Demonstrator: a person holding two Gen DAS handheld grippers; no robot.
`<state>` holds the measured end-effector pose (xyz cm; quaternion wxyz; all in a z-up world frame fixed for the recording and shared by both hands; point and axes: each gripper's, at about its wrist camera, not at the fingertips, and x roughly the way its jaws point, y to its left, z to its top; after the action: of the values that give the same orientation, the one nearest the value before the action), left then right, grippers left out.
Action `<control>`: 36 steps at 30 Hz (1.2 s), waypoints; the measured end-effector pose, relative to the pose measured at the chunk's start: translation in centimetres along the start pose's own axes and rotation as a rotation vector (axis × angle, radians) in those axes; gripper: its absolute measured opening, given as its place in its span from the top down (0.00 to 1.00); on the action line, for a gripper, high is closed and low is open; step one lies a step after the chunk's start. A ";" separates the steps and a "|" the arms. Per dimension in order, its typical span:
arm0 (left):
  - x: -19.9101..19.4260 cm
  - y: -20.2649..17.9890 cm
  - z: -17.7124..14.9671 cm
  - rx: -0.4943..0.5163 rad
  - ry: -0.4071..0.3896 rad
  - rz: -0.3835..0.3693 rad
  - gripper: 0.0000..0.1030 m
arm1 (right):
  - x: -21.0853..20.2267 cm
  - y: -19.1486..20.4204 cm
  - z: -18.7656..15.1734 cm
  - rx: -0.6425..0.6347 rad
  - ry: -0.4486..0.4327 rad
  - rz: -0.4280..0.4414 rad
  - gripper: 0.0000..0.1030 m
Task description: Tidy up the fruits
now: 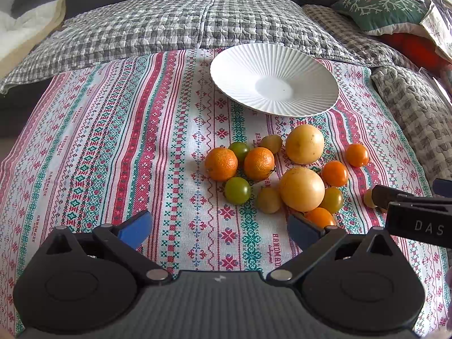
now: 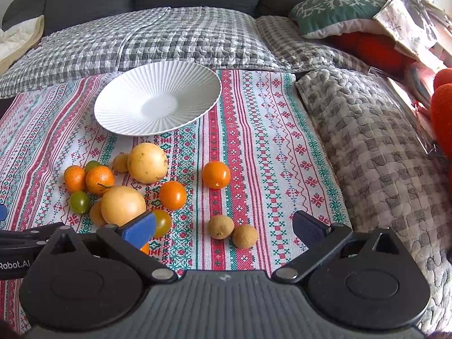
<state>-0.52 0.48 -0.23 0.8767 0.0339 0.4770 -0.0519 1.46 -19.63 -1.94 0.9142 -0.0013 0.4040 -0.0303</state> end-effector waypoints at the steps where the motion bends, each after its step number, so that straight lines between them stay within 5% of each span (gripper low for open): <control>1: 0.0 0.0 0.0 -0.001 0.000 0.002 0.06 | 0.0 0.0 0.0 0.000 0.000 -0.001 0.00; 20: 0.1 1.5 1.4 0.031 -0.024 0.006 0.06 | -0.2 -1.3 1.4 -0.024 -0.084 0.056 0.00; 28: 2.5 1.8 2.7 0.114 -0.040 -0.040 0.07 | 2.2 -1.1 2.4 -0.007 -0.028 0.254 0.04; 36: 4.6 2.5 3.4 0.111 -0.049 -0.148 0.29 | 4.0 0.9 3.0 0.015 0.007 0.395 0.23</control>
<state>5.16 2.32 -2.22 0.8787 0.0456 0.4530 -0.1437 6.37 -19.06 -2.86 0.9009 0.0849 0.3996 0.1467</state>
